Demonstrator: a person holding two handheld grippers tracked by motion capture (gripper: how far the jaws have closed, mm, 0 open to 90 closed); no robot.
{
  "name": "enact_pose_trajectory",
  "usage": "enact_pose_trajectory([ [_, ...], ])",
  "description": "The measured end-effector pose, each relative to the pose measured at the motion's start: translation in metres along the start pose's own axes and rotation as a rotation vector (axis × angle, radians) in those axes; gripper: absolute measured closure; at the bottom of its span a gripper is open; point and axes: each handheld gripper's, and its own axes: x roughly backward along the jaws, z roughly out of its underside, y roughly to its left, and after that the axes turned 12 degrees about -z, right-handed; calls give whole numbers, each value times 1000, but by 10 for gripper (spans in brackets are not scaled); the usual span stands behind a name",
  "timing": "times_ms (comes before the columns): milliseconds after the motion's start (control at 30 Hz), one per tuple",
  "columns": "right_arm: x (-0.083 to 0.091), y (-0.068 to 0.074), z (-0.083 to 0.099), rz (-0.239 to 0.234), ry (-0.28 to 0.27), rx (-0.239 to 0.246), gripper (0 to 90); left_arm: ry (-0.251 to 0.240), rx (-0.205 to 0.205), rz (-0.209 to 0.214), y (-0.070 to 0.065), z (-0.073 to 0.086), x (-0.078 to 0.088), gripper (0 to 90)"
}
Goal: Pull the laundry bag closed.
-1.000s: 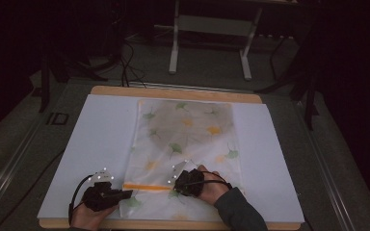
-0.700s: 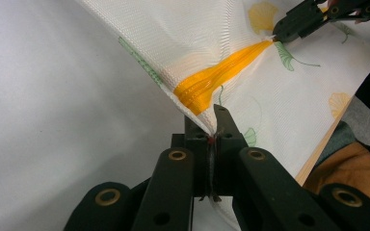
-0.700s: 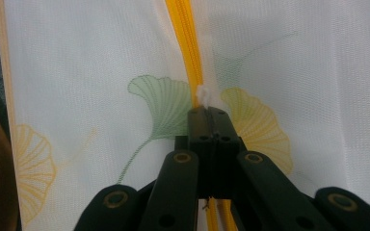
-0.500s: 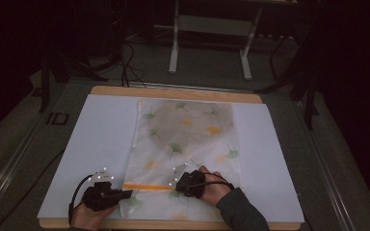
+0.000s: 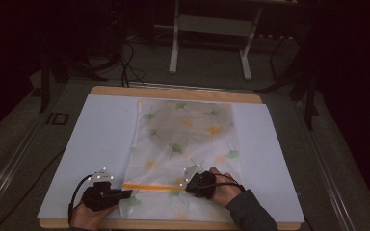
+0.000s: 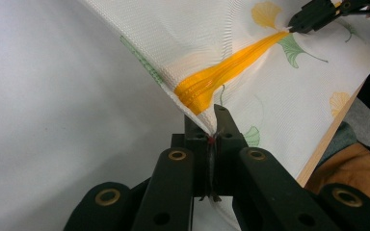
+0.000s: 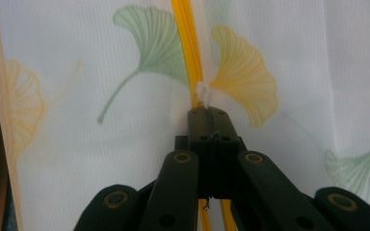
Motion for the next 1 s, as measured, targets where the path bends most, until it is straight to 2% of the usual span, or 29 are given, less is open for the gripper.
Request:
enact_pose_trajectory([
  [500, 10, 0, 22, 28, 1, -16, 900, -3, 6, 0, 1, 0, 1, 880],
  [1000, 16, 1, 37, 56, 3, -26, 900, -1, 6, -1, 1, 0, 1, 880],
])
